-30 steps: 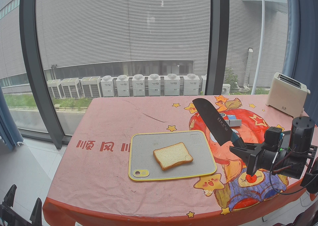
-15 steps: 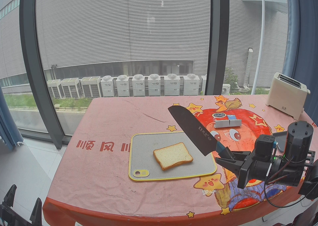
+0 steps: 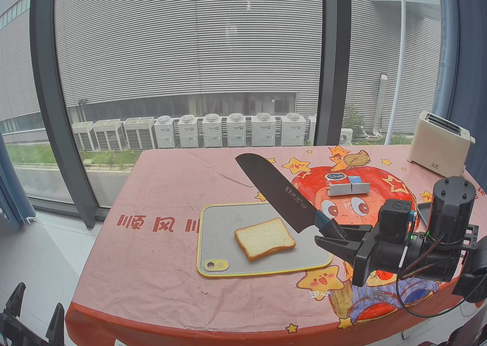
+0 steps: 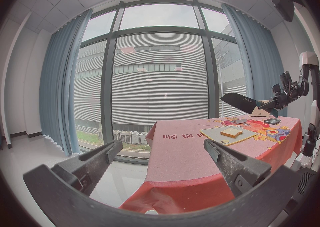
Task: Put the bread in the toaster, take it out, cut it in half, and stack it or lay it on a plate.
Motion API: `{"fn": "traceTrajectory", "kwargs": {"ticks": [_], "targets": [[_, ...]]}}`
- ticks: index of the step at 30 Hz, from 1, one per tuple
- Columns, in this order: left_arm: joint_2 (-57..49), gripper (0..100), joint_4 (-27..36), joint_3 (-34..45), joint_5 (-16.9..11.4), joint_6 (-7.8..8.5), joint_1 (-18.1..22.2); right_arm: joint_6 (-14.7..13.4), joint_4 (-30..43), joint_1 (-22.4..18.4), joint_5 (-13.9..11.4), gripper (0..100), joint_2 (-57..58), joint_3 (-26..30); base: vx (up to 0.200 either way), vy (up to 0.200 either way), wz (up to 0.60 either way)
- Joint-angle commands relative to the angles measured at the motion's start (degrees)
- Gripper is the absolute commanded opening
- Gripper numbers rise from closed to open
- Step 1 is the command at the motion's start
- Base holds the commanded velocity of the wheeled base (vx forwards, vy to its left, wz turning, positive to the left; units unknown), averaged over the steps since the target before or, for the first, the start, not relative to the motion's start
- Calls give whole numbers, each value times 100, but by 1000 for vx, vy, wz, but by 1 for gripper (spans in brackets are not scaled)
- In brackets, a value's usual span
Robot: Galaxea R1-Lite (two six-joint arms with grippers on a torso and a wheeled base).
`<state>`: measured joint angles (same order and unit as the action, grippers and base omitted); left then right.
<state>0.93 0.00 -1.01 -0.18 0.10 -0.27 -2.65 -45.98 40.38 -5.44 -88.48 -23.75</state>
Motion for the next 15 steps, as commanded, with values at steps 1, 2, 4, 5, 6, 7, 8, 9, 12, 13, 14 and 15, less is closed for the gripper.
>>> {"fn": "traceTrajectory", "kwargs": {"ticks": [1,2,4,5,6,7,8,9,12,13,14,15], "targets": [[-75,100,0,101,1,-1,0,10,-7,5,-1,0,-134,-86,0,0,0],[-84,100,0,101,1,-1,0,18,-7,5,-1,0,-134,-121,0,0,0],[-84,100,0,101,1,-1,0,45,2,5,-1,0,-134,-218,0,0,0],[-75,100,0,101,1,-1,0,45,2,5,-1,0,-126,-227,0,0,0],[-75,100,0,101,1,-1,0,54,2,14,-1,0,-99,-236,0,0,0],[-75,100,0,101,1,-1,0,54,2,14,-1,0,-82,-227,0,0,0],[-75,100,0,101,1,-10,0,62,2,14,-1,0,-73,-192,0,0,0],[-75,100,0,101,1,-10,0,71,10,23,-1,0,-64,-174,0,0,0],[-84,100,0,101,1,-10,0,89,19,23,-1,0,-29,-69,0,0,0],[-75,100,0,101,1,-10,0,89,19,23,-1,0,-11,-33,0,0,0],[-84,100,0,101,1,-1,0,89,19,23,-1,0,-3,-33,0,0,0],[-75,100,0,101,1,-10,0,89,19,14,8,0,41,28,0,0,0]]}}
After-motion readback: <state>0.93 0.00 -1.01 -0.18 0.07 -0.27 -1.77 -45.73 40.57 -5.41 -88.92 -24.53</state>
